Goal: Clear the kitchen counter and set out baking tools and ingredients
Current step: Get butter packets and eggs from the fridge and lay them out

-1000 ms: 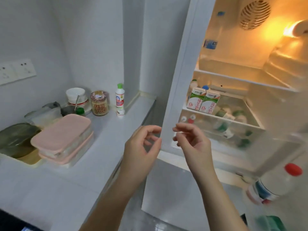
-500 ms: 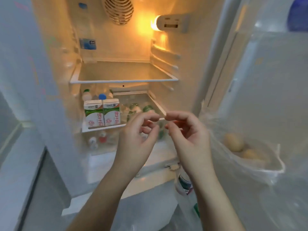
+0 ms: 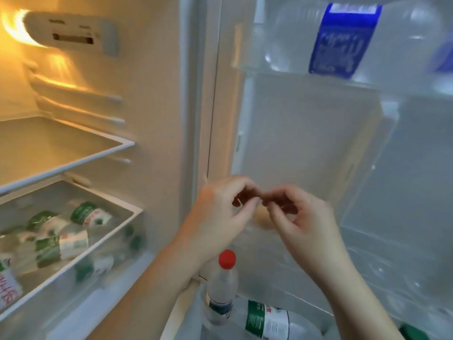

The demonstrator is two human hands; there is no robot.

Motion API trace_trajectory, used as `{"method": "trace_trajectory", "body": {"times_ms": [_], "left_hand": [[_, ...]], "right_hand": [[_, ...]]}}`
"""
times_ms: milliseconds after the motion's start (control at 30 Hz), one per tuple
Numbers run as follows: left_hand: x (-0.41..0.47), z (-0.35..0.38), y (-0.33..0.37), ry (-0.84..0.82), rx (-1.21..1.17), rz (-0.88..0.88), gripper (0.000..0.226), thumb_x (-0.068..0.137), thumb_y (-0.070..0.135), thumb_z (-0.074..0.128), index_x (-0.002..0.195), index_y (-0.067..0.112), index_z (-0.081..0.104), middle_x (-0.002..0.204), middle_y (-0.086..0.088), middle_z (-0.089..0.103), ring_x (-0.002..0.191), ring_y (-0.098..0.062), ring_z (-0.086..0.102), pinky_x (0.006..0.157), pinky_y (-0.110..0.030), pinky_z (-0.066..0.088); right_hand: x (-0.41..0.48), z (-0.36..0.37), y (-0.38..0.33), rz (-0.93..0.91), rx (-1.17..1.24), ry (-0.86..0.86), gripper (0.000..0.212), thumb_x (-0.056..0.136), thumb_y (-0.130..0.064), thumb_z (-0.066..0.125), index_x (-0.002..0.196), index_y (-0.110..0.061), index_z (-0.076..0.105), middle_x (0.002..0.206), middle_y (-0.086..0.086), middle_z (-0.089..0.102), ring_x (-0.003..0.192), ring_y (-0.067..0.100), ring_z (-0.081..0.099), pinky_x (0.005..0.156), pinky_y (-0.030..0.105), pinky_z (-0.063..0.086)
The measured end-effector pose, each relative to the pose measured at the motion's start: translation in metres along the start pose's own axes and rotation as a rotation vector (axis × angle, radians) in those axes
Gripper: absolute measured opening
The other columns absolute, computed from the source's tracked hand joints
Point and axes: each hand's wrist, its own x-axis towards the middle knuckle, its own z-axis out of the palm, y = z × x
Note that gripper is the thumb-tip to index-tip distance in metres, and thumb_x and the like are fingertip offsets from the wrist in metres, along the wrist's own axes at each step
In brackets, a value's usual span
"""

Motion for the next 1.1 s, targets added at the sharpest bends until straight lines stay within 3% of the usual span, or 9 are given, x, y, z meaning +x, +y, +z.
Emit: {"method": "trace_trajectory", "body": {"times_ms": [100,233,367,500,667,933,1100], "left_hand": [[0.01,0.008,-0.009,-0.22,-0.027,0.007,0.005,0.084,0.013,0.067,0.086,0.017,0.068,0.078,0.01,0.065,0.076,-0.003,0.058,0.07,-0.016,0.045],[0.016,0.017,-0.021,-0.377,0.093,0.0,0.002,0.085,0.021,0.064,0.087,0.022,0.064,0.083,0.01,0.061,0.077,-0.004,0.055,0.075,-0.024,0.047],[0.023,0.019,-0.027,-0.431,0.172,-0.027,0.013,0.084,0.03,0.065,0.095,0.025,0.059,0.094,0.011,0.058,0.081,-0.006,0.055,0.077,-0.023,0.045],[0.031,0.019,-0.027,-0.548,0.239,-0.025,0.03,0.084,0.038,0.063,0.111,0.029,0.057,0.108,0.008,0.055,0.092,-0.012,0.056,0.083,-0.029,0.046],[0.044,0.024,-0.027,-0.715,0.312,0.016,0.043,0.084,0.037,0.063,0.126,0.03,0.053,0.115,0.002,0.054,0.1,-0.017,0.054,0.087,-0.029,0.042],[0.049,0.04,-0.028,-0.753,0.343,0.011,0.03,0.076,0.038,0.066,0.103,0.028,0.058,0.097,0.004,0.063,0.09,-0.02,0.058,0.079,-0.035,0.05],[0.051,0.035,-0.032,-0.79,0.303,0.005,0.027,0.079,0.033,0.062,0.104,0.029,0.056,0.097,0.005,0.061,0.089,-0.018,0.057,0.079,-0.036,0.051]], "right_hand": [[-0.003,-0.005,0.006,0.065,-0.226,-0.127,0.013,0.083,-0.014,0.066,0.086,-0.026,0.069,0.075,-0.008,0.07,0.071,0.01,0.064,0.069,0.033,0.052],[-0.005,-0.009,0.004,0.108,-0.505,-0.234,0.012,0.088,-0.02,0.059,0.095,-0.025,0.068,0.092,-0.007,0.066,0.09,0.019,0.061,0.076,0.034,0.049],[-0.005,-0.009,0.0,0.132,-0.608,-0.244,0.016,0.09,-0.025,0.055,0.103,-0.025,0.065,0.103,-0.004,0.059,0.1,0.024,0.055,0.079,0.036,0.047],[-0.004,-0.011,0.002,0.226,-0.644,-0.286,0.025,0.09,-0.03,0.052,0.114,-0.028,0.059,0.117,-0.006,0.056,0.111,0.02,0.05,0.088,0.033,0.044],[-0.001,-0.012,0.005,0.263,-0.656,-0.34,0.028,0.09,-0.034,0.054,0.116,-0.027,0.059,0.115,-0.004,0.056,0.108,0.023,0.051,0.088,0.033,0.044],[0.007,-0.011,0.009,0.276,-0.678,-0.391,0.026,0.088,-0.026,0.051,0.113,-0.024,0.061,0.104,0.003,0.056,0.098,0.028,0.057,0.081,0.035,0.046],[0.011,-0.015,0.008,0.252,-0.718,-0.501,0.036,0.085,-0.027,0.058,0.121,-0.024,0.054,0.11,0.003,0.055,0.104,0.026,0.056,0.086,0.036,0.047]]}}
